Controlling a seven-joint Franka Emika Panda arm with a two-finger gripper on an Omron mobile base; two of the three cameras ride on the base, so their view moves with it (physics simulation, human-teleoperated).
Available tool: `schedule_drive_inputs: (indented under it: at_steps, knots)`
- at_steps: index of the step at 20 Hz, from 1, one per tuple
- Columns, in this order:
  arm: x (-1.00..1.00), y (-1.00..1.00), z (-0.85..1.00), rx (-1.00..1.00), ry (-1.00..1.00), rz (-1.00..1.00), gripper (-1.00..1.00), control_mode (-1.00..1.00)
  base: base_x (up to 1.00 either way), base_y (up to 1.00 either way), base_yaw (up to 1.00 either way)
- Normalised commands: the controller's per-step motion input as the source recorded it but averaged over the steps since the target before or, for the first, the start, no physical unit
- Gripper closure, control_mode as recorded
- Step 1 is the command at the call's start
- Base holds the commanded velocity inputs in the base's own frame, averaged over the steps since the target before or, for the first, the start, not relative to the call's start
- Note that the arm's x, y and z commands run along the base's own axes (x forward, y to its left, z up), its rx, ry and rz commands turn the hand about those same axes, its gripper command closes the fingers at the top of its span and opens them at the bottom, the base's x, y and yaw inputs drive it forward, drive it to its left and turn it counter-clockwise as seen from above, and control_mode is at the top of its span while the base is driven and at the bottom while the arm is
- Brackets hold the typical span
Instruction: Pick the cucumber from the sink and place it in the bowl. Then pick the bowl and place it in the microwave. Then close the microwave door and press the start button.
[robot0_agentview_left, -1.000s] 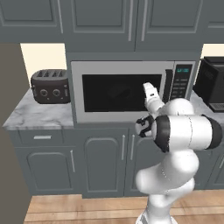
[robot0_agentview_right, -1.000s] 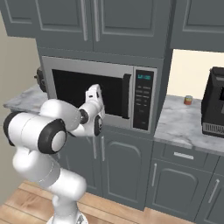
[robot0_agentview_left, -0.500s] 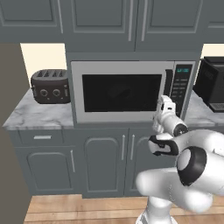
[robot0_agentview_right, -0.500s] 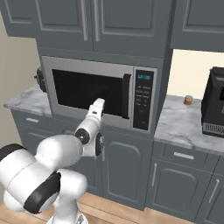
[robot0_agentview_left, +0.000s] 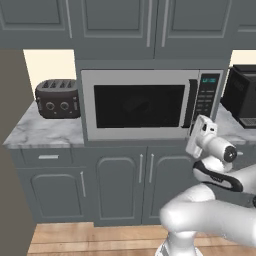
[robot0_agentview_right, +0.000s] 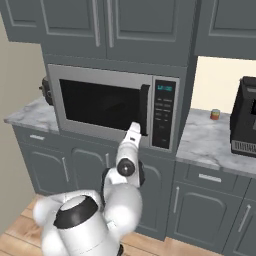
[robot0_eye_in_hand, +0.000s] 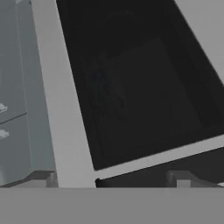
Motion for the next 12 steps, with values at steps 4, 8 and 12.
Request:
schedule_drive_inputs:
  at_steps: [4,8,12]
  knots:
    - [0.00,-1.00,-0.13,0.00,-0.12,0.20,-1.00,-1.00,0.00,0.00,0.00]
    - [0.01,-1.00,-0.03,0.00,-0.18,0.16,-1.00,-1.00,0.00,0.00,0.00]
    - [0.19,-0.99,0.00,0.00,-0.18,0.14,-1.00,-1.00,0.00,0.00,0.00]
